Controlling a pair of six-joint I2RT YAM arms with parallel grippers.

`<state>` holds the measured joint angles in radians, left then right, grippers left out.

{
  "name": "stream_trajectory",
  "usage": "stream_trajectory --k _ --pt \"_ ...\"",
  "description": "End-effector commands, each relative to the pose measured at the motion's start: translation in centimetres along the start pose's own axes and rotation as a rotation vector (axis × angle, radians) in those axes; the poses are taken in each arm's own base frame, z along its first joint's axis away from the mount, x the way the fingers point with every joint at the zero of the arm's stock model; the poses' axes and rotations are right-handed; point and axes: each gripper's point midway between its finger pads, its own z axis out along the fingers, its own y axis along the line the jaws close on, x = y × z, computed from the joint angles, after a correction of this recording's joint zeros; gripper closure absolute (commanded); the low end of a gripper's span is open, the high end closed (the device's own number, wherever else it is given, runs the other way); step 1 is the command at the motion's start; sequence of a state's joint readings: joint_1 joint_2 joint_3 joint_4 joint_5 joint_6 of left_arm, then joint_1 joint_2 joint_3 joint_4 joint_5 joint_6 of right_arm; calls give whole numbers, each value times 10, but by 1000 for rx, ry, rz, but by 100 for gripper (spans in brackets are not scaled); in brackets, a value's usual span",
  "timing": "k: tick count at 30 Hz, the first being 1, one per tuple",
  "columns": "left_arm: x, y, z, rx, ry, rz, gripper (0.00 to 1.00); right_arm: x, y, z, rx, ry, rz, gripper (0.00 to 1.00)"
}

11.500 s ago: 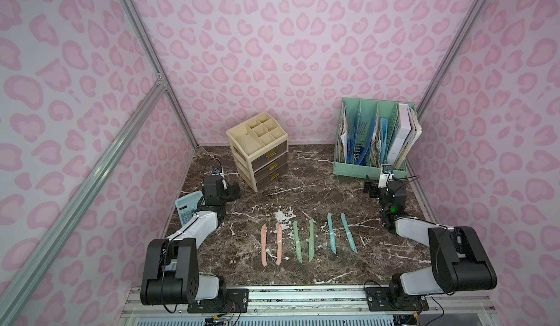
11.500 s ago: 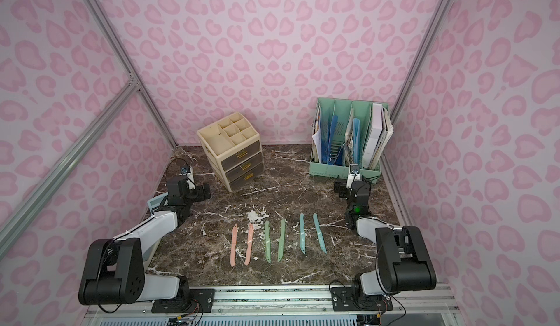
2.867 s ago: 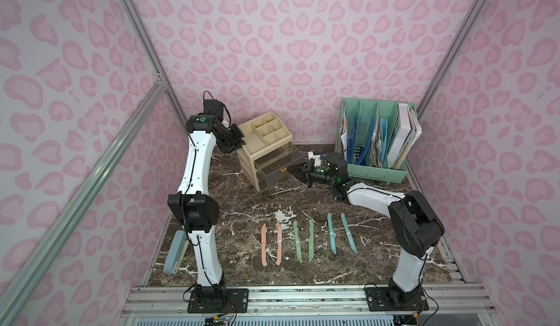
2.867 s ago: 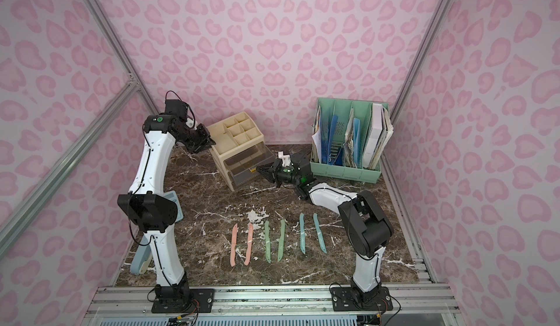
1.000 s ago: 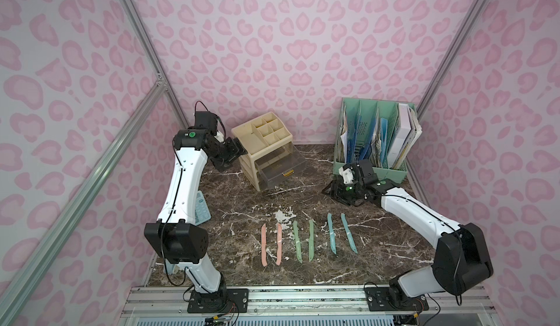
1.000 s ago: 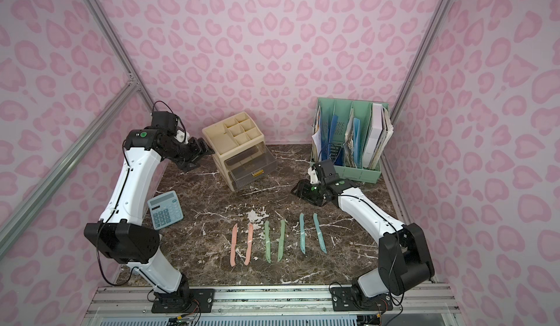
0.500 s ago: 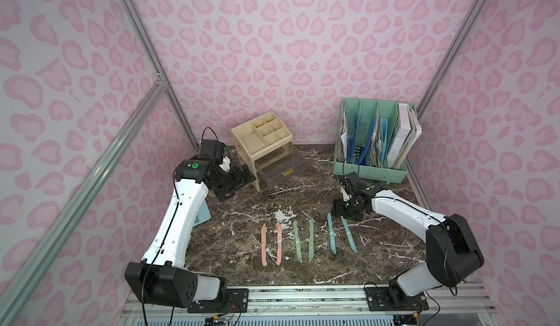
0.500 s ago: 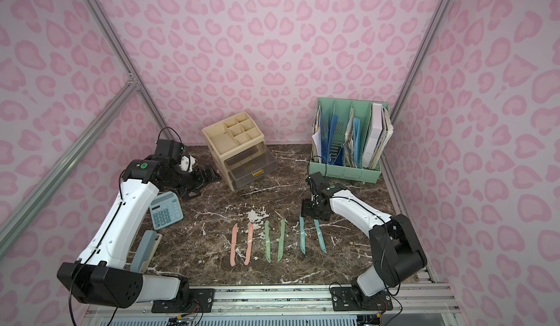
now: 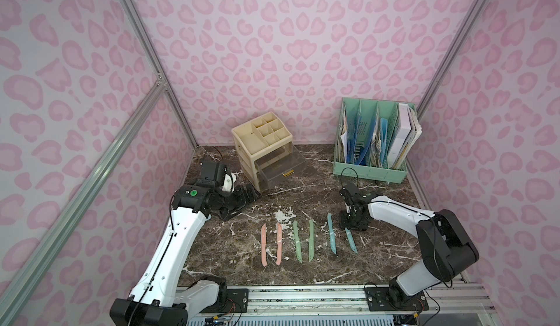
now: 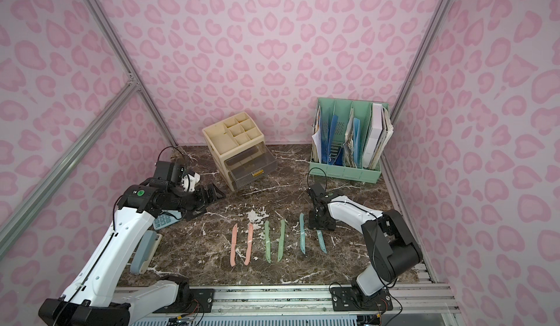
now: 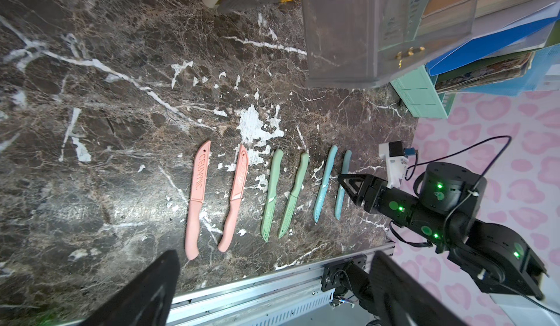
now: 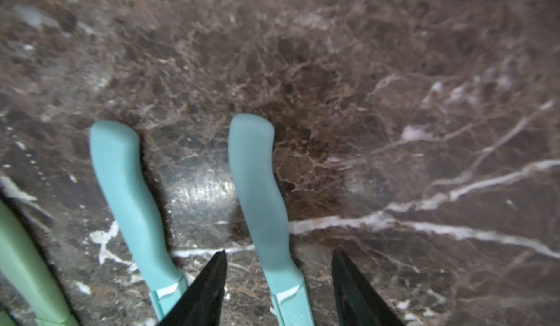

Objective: Place the fruit knives into the drawer by color
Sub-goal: Pick up the fruit knife from the center of the board.

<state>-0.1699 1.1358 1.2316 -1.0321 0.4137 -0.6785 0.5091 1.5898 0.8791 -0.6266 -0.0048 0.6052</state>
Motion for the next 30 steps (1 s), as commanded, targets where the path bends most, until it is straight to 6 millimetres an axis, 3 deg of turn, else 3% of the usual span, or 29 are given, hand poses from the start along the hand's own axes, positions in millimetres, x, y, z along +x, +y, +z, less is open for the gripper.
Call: stream_trajectory --k 1,18,30 --pt "0 -6 -1 30 -9 8 1 -2 -3 3 18 -16 -4 47" --pt "1 -7 4 36 12 -5 1 -17 -2 12 53 -28 -54 65" --pt "0 -6 9 38 19 -15 1 -23 1 13 53 -21 -63 87"
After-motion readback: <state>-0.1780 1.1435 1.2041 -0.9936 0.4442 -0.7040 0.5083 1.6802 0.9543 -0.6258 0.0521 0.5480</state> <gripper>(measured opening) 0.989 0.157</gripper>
